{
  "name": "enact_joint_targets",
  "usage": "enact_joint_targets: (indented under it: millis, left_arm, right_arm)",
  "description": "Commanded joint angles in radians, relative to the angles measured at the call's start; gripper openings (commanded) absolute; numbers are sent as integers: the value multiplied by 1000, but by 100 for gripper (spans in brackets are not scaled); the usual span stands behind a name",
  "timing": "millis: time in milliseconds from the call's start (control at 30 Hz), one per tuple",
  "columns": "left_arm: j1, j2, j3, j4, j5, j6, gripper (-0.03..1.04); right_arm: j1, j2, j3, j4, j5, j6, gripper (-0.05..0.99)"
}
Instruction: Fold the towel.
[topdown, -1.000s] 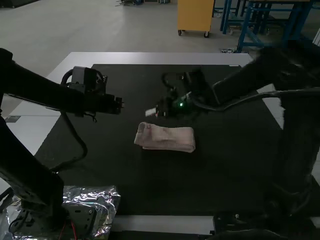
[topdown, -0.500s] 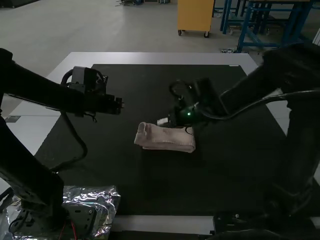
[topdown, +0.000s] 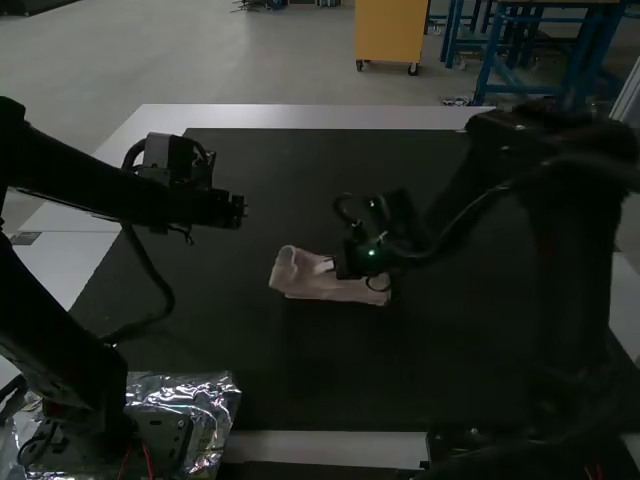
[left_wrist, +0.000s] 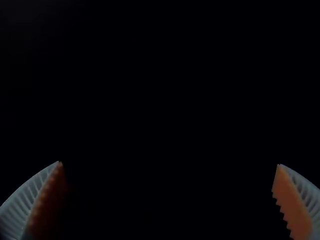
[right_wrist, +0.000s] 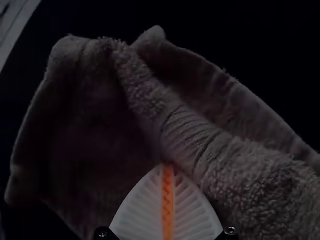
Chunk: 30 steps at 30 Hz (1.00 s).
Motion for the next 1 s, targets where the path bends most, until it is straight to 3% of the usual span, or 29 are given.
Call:
enact_joint_targets:
  millis: [0, 233, 400, 467, 567, 633, 667, 800, 867, 967]
  left_arm:
    - [11, 14, 19, -3, -10, 14, 96]
    - [12, 8, 55, -29, -10, 14, 96]
    - [12, -6, 111, -59, -16, 14, 96]
    - [12, -15, 140, -69, -40, 14, 96]
    - [7, -37, 196, -105, -51, 16, 96]
    - [6, -55, 230, -129, -51, 33, 96]
    - [6, -67, 247, -140, -51, 41, 96]
    - [14, -132, 304, -166, -53, 93, 96]
    - [17, -175, 321, -183, -53, 108, 96]
    - [18, -239, 331, -200, -53, 113, 96]
  right_arm:
    - [-9, 42, 5, 40, -8, -7, -2]
    - [-12, 69, 25, 83, -14, 11, -2]
    - [-24, -130, 47, 72, -14, 72, 1]
    - [-47, -227, 77, 28, -5, 85, 19]
    - [-98, -374, 131, -64, 47, 83, 55]
    - [-141, -458, 151, -104, 53, 81, 84]
    - [-167, -498, 162, -133, 56, 75, 92]
    - [-270, -655, 168, -176, 122, 42, 92]
    - [-316, -747, 166, -184, 165, 14, 92]
    - [-377, -877, 162, -216, 185, 8, 92]
